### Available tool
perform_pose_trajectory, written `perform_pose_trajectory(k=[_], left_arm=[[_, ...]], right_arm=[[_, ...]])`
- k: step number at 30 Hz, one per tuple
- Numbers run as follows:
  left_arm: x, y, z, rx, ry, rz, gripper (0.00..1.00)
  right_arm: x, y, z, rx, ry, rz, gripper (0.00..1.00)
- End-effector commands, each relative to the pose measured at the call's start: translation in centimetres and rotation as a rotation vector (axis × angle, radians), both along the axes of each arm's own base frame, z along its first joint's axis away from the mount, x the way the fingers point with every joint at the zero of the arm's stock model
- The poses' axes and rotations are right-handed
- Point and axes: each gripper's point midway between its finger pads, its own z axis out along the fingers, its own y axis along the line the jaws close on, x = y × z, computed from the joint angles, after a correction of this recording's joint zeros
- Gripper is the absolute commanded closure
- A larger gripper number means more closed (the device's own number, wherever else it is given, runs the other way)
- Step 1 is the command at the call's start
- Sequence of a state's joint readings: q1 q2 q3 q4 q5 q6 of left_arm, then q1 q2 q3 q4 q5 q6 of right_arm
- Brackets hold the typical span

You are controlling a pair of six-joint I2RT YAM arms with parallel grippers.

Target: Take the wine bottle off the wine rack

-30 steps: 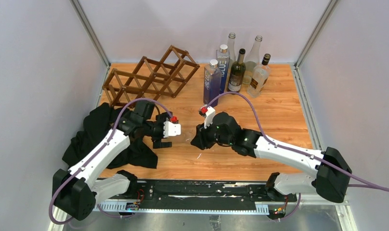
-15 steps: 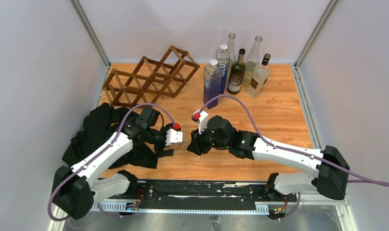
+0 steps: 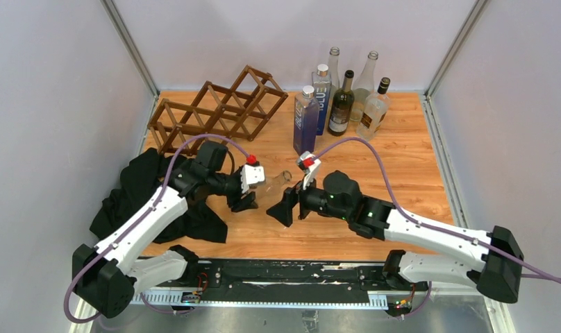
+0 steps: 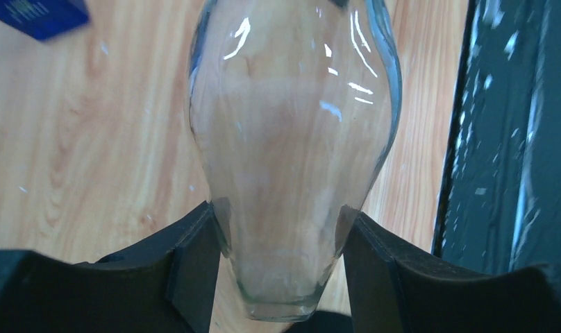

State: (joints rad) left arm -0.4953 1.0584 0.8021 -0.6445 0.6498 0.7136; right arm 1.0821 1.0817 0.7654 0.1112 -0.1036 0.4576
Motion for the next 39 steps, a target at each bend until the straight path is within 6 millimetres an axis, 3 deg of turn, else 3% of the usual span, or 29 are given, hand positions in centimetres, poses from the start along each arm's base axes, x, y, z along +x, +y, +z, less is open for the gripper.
perform_pose_trajectory(k=[1,4,9,14,20,24,27,28,29,30,31,33,39], left_arm=[[-0.3,-3.4,8.7,-0.251,0.016,-0.016,1.00],[-1.6,-4.2,11.3,-0.323,0.077,-0.055,1.00],[-3.8,-4.8,13.7,-0.382,0.192,-0.124,1.00],[-5.7,-4.9,14.6,-0.415,0.285,-0.187,1.00],[-6.9,-4.8,14.7,-0.428,0.333,-0.218,1.00],[-6.7,-4.8,14.8,-0.425,0.334,-0.213,1.00],[-6.5,-4.9,15.4,-0.424,0.322,-0.212,1.00],[-6.3,-4.8,15.4,-0.415,0.322,-0.195,0.93],[-5.7,-4.8,15.1,-0.397,0.317,-0.157,0.72],[-5.1,-4.6,14.8,-0.375,0.299,-0.119,0.43],[-4.3,-4.3,14.3,-0.340,0.277,-0.075,0.19],[-2.4,-3.5,13.2,-0.266,0.230,0.020,0.02],[3.1,0.2,12.2,-0.209,0.215,0.275,0.00]], right_arm=[[0.4,-1.0,3.2,0.160,-0.060,-0.044,0.07],[-0.1,-1.4,5.5,0.256,-0.125,-0.019,0.04],[-0.1,-1.2,8.4,0.295,-0.196,0.020,0.02],[0.2,-0.5,11.1,0.329,-0.229,0.069,0.02],[0.8,0.3,12.4,0.350,-0.221,0.099,0.06],[0.6,1.4,12.7,0.358,-0.205,0.154,0.18],[0.3,1.8,12.5,0.353,-0.181,0.197,0.35],[0.5,1.8,12.4,0.349,-0.175,0.201,0.45],[0.8,1.6,12.3,0.338,-0.167,0.195,0.57],[1.3,1.3,12.2,0.325,-0.160,0.180,0.82],[2.3,0.7,12.1,0.309,-0.156,0.147,0.97],[4.1,-0.7,11.9,0.276,-0.164,0.079,1.00],[10.4,-7.2,9.8,0.045,-0.291,-0.259,1.00]])
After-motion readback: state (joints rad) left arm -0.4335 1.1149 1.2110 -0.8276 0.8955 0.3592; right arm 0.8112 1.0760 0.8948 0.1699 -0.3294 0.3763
